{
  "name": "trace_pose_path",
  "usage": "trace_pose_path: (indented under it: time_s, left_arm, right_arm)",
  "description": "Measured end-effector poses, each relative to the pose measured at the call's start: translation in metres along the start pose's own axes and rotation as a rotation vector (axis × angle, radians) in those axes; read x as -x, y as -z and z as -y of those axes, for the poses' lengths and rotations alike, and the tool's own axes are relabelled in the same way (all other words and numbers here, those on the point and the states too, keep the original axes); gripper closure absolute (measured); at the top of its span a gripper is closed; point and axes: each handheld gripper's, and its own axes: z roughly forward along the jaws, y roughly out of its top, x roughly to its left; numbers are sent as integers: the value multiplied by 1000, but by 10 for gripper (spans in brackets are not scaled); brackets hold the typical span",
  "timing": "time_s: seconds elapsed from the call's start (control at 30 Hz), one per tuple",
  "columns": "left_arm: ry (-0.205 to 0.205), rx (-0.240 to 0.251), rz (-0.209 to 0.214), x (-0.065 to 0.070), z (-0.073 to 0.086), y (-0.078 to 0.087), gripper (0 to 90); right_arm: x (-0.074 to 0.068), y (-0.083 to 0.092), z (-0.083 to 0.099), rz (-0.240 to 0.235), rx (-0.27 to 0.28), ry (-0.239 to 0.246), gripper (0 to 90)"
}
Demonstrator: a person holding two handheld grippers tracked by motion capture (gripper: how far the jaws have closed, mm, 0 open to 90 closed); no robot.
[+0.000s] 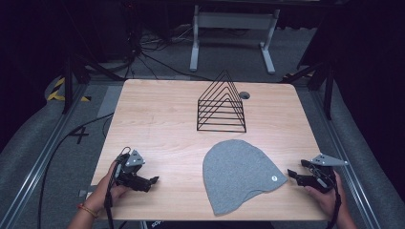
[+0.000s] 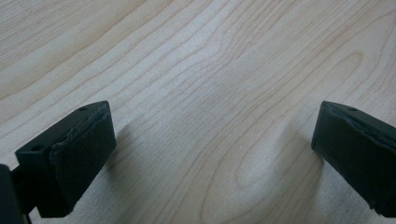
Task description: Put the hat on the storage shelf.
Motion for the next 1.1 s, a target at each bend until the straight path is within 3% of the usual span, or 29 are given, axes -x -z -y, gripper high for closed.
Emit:
trace_pose_path:
  time_s: [0.3, 0.43, 0.47, 0.5, 0.53, 0.6, 0.7, 0.9, 1.03, 1.07, 1.1]
  left_arm:
    - [-16, -14, 18, 0, -1, 1, 14]
    - [-31, -1, 32, 2, -3, 3, 105]
    - [-49, -6, 44, 2, -5, 4, 189]
    - [-52, -13, 49, 3, -7, 3, 170]
    - [-68, -17, 82, 6, -11, 1, 174]
    - [-77, -11, 72, 9, -14, 0, 207]
    - [-93, 12, 100, 17, -26, -3, 233]
    - [-167, 62, 152, 52, -57, -15, 265]
    - [-236, 77, 204, 83, -77, -28, 287]
    - [-264, 81, 238, 98, -85, -36, 301]
    - [-264, 81, 238, 98, -85, -36, 306]
  right_arm:
    - [0, 0, 0, 1, 0, -1, 252]
    - [0, 0, -1, -1, -6, 8, 253]
    - [0, -1, -2, -2, -13, 11, 259]
    - [0, -1, -3, -5, -13, 18, 276]
    - [0, -1, -5, -6, -18, 31, 295]
    - [-3, -2, -7, -3, -24, 57, 339]
    - [-6, -1, -11, -16, -31, 85, 369]
    - [-28, 3, -35, -75, -18, 176, 448]
    - [-43, -2, -50, -110, -29, 235, 506]
    - [-50, -8, -55, -118, -40, 259, 533]
    - [-50, -8, -55, -118, -40, 259, 533]
